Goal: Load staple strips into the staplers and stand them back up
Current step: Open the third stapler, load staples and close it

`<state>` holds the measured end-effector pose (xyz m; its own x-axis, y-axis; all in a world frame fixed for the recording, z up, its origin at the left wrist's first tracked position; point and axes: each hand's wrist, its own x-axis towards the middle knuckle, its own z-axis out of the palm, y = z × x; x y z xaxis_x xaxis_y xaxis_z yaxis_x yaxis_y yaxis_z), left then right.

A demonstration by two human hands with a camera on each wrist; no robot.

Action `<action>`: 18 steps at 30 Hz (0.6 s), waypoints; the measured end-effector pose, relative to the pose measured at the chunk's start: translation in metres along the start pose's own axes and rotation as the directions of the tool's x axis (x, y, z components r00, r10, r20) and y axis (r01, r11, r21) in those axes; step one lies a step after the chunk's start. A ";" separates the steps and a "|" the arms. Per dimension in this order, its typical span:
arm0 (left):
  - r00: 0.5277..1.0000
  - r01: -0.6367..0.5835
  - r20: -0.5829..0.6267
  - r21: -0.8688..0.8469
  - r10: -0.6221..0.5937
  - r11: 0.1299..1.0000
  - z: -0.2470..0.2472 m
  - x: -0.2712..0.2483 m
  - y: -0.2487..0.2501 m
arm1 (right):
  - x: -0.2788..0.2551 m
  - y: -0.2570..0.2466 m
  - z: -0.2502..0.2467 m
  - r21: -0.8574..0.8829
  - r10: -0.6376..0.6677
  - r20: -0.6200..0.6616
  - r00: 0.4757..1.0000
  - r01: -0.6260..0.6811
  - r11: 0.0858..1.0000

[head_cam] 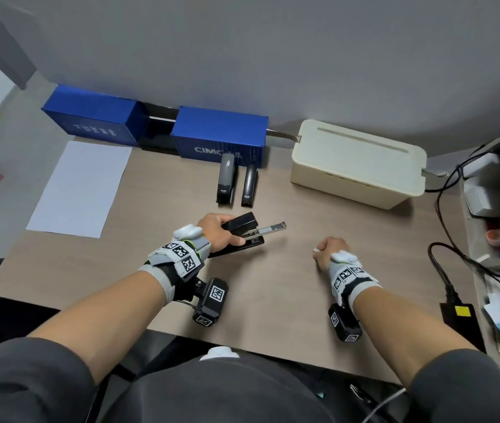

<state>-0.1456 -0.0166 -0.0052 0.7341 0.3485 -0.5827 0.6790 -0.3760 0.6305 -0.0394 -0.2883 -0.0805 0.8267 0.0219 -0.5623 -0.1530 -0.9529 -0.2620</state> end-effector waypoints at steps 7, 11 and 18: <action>1.000 -0.016 -0.008 0.023 0.016 1.000 -0.005 0.000 -0.002 | 0.000 -0.016 -0.013 0.177 -0.094 0.014 0.996 0.090 0.980; 0.998 -0.056 -0.008 0.045 0.057 0.997 -0.008 0.000 0.005 | -0.012 -0.046 -0.035 0.393 -0.234 -0.030 0.972 0.227 0.891; 0.994 -0.108 0.001 0.063 0.108 0.992 -0.010 -0.001 0.016 | -0.021 -0.067 -0.052 0.482 -0.428 -0.045 0.902 0.395 0.782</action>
<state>-0.1351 -0.0141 0.0107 0.8035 0.3045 -0.5116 0.5941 -0.4647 0.6566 -0.0184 -0.2406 -0.0103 0.8359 0.4144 -0.3599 -0.0537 -0.5909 -0.8049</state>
